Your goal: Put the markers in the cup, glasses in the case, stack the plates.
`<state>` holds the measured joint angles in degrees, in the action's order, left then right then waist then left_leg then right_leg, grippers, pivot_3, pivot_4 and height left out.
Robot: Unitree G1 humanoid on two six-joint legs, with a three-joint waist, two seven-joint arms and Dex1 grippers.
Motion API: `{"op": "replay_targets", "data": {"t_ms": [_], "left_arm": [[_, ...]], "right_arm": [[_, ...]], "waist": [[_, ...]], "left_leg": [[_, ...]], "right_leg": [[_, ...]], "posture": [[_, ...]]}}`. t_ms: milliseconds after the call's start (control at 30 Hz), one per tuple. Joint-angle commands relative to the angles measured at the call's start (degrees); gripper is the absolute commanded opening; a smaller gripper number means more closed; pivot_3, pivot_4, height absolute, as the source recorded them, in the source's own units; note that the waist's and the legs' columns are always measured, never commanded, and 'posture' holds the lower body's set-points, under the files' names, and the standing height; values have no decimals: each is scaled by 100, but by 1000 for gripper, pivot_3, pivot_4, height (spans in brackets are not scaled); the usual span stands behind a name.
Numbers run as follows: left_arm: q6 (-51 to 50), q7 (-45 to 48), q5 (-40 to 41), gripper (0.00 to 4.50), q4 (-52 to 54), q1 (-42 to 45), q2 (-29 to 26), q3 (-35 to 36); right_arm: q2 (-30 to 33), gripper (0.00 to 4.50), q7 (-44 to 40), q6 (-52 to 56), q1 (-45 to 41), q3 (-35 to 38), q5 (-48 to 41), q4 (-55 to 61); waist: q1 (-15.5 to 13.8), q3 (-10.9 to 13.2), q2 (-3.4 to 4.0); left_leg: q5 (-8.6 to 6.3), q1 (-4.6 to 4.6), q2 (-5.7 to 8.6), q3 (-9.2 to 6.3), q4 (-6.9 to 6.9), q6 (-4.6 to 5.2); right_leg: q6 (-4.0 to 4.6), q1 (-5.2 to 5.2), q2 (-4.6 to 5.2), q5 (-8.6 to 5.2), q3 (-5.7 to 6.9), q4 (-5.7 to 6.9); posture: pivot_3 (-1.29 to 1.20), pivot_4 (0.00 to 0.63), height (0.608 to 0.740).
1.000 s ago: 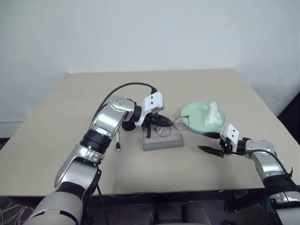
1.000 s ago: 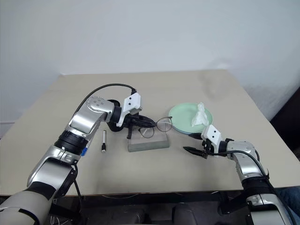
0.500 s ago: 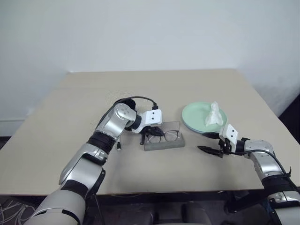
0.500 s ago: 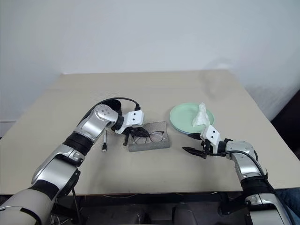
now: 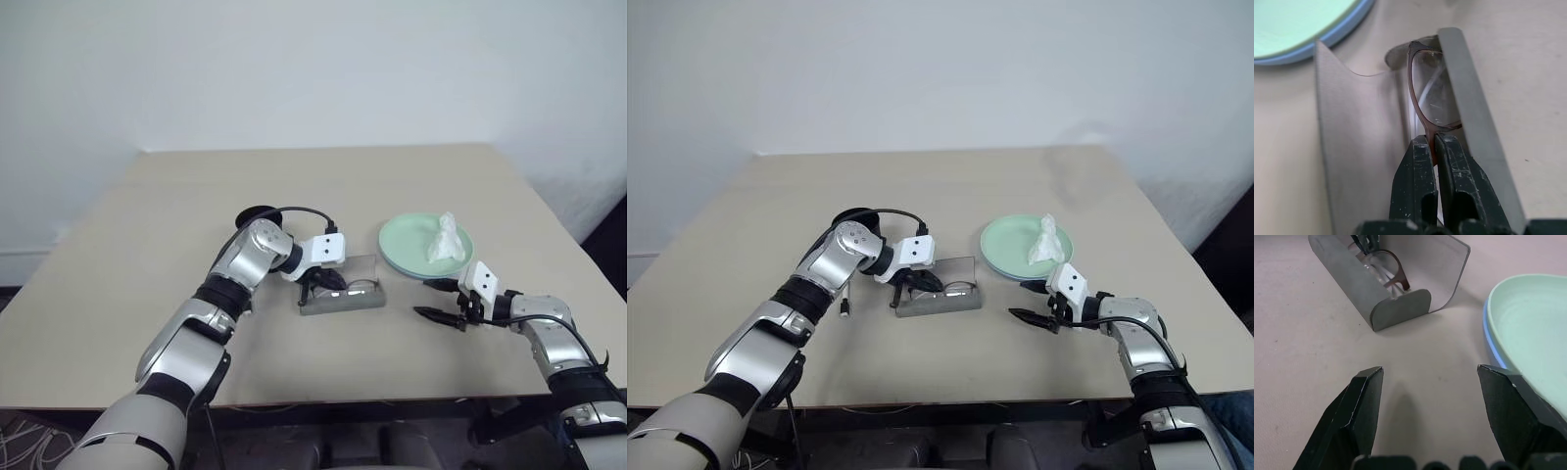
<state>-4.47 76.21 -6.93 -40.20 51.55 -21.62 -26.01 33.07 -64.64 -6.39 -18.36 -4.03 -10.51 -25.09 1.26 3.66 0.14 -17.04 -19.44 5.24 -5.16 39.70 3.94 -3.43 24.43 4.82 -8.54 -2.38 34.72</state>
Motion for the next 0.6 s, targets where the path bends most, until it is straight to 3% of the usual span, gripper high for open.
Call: {"op": "replay_targets", "data": {"t_ms": [33,333,600], "left_arm": [[-77,182,57,78,261,-12,-89,83],[-203,145,60,78,379,-118,-57,110],[-91,-201,-58,2686,219,-58,2,127]], "right_arm": [[31,3326,26,-6,-86,71,-32,202],[30,3326,-221,246,-76,98,-273,405],[39,3326,-415,562,-29,173,-529,696]], "waist": [[-1,0,0],[-2,-1,0],[-4,-2,-1]], "left_leg": [[0,0,0,0,0,0],[0,0,0,-1,0,0],[0,1,0,-3,2,0]], "right_leg": [[0,0,0,0,0,0],[0,0,0,0,0,0],[0,-1,0,0,1,0]], "posture": [[0,0,740],[0,0,740],[0,0,740]]}}
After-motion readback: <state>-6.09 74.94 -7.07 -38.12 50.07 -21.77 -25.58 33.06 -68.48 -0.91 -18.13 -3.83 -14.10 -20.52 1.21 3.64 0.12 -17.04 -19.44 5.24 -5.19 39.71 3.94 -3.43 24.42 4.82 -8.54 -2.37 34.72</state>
